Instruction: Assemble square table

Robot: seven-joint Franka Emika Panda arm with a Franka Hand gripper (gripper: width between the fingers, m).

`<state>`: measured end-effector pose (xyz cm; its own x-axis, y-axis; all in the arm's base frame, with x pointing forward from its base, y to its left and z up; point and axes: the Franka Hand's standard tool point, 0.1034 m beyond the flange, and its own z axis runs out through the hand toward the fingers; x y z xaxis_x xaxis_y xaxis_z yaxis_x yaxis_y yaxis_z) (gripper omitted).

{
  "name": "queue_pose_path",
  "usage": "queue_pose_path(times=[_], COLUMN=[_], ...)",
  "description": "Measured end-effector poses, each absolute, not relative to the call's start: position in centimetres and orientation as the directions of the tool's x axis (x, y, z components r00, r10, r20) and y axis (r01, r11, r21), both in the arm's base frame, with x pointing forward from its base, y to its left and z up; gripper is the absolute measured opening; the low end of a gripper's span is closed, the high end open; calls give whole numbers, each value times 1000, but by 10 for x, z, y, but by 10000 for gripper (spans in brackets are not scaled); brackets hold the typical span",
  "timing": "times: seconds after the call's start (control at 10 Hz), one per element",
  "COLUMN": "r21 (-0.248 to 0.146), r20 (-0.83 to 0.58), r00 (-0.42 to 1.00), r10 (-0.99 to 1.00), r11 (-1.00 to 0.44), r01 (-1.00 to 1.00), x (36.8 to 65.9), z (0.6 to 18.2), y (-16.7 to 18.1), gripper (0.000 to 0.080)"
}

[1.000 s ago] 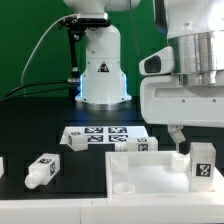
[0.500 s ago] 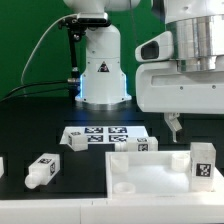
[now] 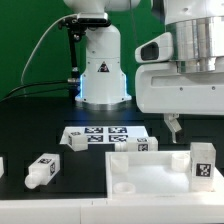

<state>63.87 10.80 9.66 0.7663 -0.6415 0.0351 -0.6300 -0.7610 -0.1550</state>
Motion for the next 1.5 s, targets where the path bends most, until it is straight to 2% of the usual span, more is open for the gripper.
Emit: queue_pose_path(times=[0.3, 0.7, 0.9, 1.1, 1.2, 1.5], r21=[-145, -145, -130, -120, -137, -140], r20=[33, 45, 31, -10, 6, 11], r00=[823, 853, 787, 637, 640, 640], r10=[-567, -520, -617, -771, -769, -768], r11=[-818, -848, -783, -632, -634, -635], r01=[-557, -510, -608, -766, -761, -760], x=[617, 617, 594, 557, 564, 566], z=[107, 106, 100, 96, 105, 104], y=[81, 75, 59, 57, 54, 53], gripper=[649, 649, 649, 649, 649, 649])
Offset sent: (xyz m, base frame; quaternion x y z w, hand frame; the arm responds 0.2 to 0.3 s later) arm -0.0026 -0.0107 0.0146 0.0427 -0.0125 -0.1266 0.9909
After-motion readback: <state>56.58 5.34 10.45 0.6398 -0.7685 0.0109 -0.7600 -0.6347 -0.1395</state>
